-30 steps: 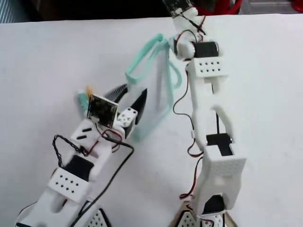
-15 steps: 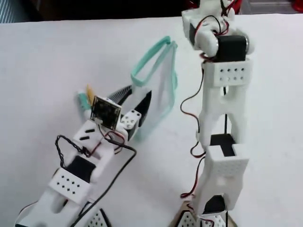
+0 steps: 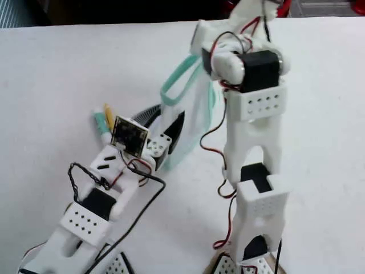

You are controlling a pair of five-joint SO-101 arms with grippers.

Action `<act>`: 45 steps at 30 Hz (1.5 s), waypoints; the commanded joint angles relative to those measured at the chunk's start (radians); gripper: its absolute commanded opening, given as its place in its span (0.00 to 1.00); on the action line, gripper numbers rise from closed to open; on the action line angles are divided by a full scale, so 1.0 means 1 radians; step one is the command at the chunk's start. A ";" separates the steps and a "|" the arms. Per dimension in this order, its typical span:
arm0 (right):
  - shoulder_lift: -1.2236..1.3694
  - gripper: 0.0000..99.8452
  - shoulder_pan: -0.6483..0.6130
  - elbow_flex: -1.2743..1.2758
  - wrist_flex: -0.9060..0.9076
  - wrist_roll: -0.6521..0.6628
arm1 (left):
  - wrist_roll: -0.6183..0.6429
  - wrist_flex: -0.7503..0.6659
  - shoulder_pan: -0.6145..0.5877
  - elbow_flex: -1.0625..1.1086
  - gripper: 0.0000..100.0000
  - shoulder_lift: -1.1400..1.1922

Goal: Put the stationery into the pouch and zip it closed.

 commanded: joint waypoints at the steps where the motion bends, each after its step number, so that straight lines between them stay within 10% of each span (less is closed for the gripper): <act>1: -0.136 0.26 -0.036 0.137 0.004 -0.009 | 0.005 0.015 0.013 -0.005 0.16 0.008; 45: -0.016 0.25 -0.051 0.267 -0.105 0.068 | -0.058 0.012 0.013 0.012 0.16 0.008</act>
